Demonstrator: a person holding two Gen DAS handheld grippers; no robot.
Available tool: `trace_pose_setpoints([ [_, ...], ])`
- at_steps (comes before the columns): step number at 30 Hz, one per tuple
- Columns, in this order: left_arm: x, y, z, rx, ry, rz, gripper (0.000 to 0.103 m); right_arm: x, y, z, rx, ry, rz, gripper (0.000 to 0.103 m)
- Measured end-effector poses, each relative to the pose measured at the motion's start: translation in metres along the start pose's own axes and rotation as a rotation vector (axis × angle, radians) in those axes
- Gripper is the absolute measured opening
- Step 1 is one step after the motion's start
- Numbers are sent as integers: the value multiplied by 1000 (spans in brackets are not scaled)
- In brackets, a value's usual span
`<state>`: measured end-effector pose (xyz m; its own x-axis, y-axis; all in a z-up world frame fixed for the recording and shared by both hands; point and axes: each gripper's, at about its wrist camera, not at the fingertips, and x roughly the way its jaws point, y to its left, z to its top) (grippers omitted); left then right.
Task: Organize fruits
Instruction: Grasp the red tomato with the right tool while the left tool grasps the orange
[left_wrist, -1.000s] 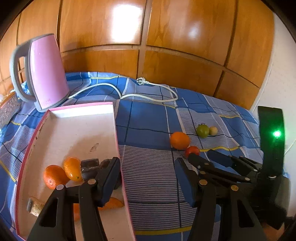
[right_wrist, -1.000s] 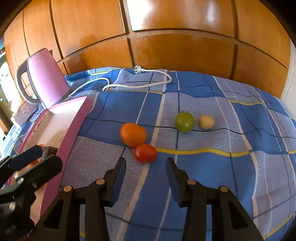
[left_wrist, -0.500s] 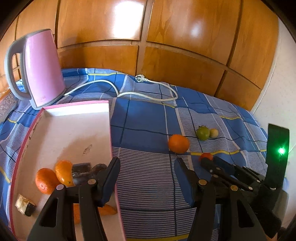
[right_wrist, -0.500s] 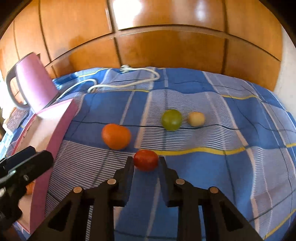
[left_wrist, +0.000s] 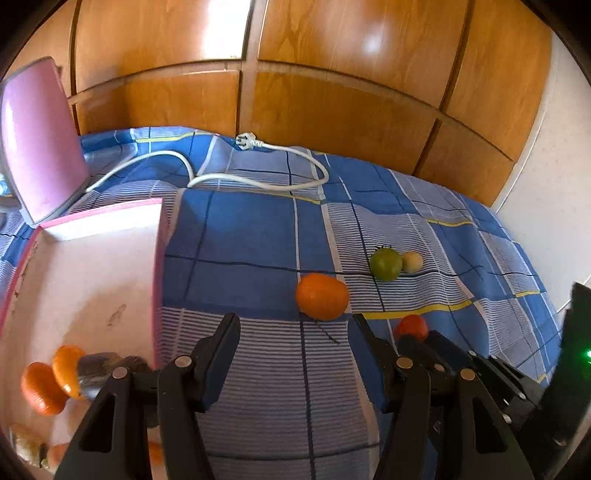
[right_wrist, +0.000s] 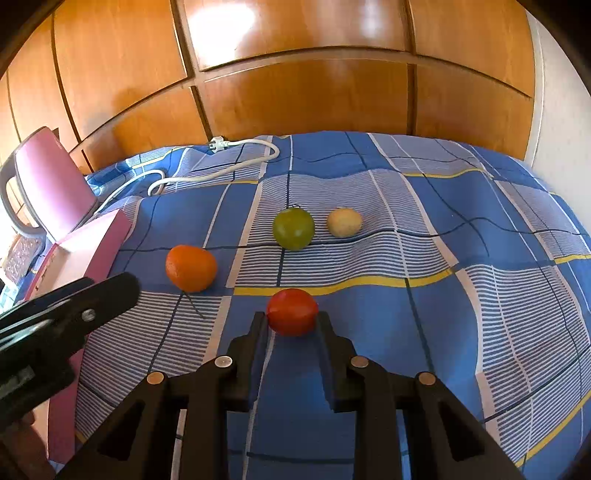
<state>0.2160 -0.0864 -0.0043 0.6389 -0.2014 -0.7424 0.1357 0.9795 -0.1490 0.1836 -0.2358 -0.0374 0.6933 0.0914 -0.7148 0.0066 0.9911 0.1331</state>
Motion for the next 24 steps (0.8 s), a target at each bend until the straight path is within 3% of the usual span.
trace_pose_setpoints([
  [14, 43, -20, 15, 59, 20, -3, 61, 5, -7, 2, 19, 15, -19, 26],
  [17, 56, -20, 16, 63, 45, -16, 40, 5, -8, 2, 24, 15, -17, 26],
  [24, 42, -16, 2, 55, 18, -7, 39, 5, -11, 3, 40, 16, 4, 26],
])
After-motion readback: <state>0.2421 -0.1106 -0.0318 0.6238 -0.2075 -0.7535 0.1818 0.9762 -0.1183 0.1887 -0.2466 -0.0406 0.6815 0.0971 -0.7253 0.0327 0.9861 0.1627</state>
